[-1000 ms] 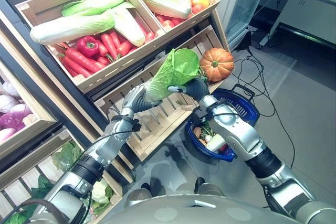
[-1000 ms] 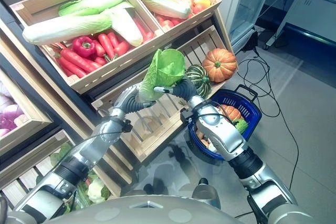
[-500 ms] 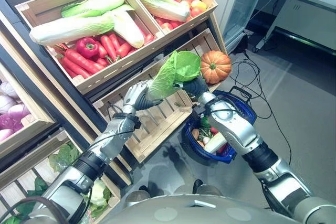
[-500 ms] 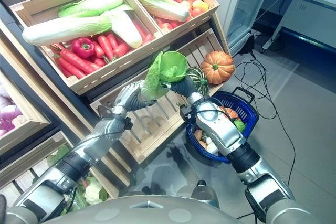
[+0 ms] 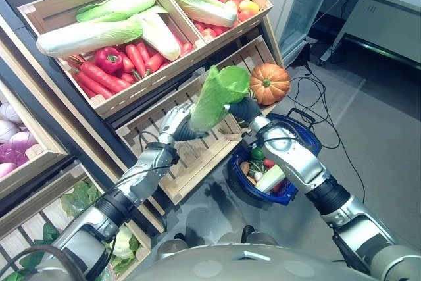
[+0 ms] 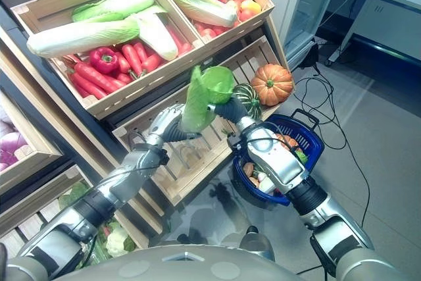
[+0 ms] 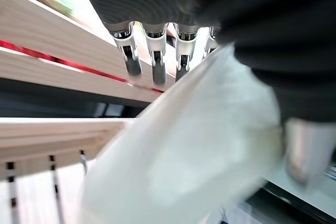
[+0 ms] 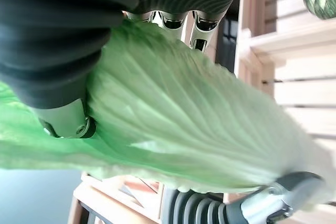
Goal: Pick up fruits and vegetables into the basket
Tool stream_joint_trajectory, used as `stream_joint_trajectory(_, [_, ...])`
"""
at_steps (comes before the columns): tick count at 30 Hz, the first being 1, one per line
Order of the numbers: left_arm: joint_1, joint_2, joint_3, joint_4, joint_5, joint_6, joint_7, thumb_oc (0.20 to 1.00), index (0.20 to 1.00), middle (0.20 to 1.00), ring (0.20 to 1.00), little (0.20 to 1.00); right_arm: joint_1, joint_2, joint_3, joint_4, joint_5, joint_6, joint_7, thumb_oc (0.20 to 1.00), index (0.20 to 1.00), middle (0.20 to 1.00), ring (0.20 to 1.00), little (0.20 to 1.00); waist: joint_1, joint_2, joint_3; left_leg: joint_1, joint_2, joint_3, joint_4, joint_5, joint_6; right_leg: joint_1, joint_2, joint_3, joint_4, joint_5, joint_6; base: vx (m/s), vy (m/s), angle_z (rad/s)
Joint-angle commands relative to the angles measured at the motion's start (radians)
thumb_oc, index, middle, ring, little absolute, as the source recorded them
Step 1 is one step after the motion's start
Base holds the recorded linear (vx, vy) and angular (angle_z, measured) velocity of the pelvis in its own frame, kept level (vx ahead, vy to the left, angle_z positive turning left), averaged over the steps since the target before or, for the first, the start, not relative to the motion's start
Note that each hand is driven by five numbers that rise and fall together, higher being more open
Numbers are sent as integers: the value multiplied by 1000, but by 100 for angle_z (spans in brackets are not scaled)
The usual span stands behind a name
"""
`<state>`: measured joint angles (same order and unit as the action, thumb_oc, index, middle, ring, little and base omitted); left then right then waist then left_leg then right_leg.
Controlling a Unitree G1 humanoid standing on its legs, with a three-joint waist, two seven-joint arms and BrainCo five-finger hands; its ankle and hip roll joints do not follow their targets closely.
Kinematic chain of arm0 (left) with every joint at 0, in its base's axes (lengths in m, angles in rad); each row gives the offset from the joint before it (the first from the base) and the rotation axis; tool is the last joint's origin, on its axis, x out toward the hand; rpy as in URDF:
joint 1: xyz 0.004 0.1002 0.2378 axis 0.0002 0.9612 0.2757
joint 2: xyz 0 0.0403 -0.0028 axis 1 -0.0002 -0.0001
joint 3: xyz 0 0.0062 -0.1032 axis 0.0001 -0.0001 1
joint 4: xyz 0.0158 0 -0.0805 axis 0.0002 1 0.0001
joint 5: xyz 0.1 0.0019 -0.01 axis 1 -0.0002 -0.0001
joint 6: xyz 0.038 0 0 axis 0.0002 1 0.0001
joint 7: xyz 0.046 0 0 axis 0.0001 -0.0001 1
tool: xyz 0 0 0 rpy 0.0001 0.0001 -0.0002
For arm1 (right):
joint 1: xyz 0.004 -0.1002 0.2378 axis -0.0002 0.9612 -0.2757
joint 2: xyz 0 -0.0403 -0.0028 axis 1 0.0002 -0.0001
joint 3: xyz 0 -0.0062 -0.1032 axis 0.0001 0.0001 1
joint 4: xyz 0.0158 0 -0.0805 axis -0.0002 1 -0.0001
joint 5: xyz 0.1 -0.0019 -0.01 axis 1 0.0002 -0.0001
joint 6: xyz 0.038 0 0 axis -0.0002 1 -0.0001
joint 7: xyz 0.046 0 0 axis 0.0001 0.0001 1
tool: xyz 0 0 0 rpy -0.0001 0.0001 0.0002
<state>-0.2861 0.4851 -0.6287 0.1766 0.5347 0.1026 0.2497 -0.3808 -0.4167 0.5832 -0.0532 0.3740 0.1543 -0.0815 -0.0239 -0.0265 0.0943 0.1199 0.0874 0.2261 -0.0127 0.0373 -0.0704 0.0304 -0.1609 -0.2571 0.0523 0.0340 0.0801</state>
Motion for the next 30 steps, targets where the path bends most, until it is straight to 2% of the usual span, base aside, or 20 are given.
stream_joint_trajectory(1, [-155,-66,-76,2,-72,-93,-16,1000,1000,1000,1000,1000,-111,114,51,-86,77,-70,28,200,200,200,200,200,7,-25,8,20,-12,42,56,-175,31,23,-67,10,-38,-6,111,0,0,0])
stream_joint_trajectory(6, [-75,-72,-32,17,-236,-70,-80,1000,1000,1000,1000,1000,-86,102,-36,-133,107,-72,3,200,200,200,200,200,10,-20,17,23,-9,42,60,-179,32,24,-67,8,-30,-11,107,0,0,0])
stream_joint_trajectory(12, [45,-53,30,67,-328,-63,-116,1000,1000,1000,1000,1000,-48,37,-151,-202,145,-72,-7,200,200,200,200,200,12,-21,27,17,-5,42,74,-185,35,19,-62,10,-17,-21,103,0,0,0])
stream_joint_trajectory(17, [141,-43,86,136,-321,-76,-109,1000,1000,1000,1000,1000,-1,-19,-249,-253,183,-89,-22,200,200,200,200,200,16,-28,36,10,1,43,86,-188,35,17,-56,10,-12,-26,99,12,-43,-1])
stream_joint_trajectory(26, [301,-36,221,270,-323,-128,-84,1000,1000,1000,1000,1000,148,-117,-445,-305,192,-183,-50,200,200,200,200,200,8,-40,68,-19,20,53,115,-197,35,-12,-45,15,12,-39,90,4,-64,0])
stream_joint_trajectory(30, [338,-37,261,300,-375,-124,-112,1000,1000,1000,1000,1000,202,-141,-518,-308,192,-217,-71,200,200,200,200,200,0,-38,96,-48,29,56,131,-198,37,-46,-37,18,38,-53,81,-46,-74,-3])
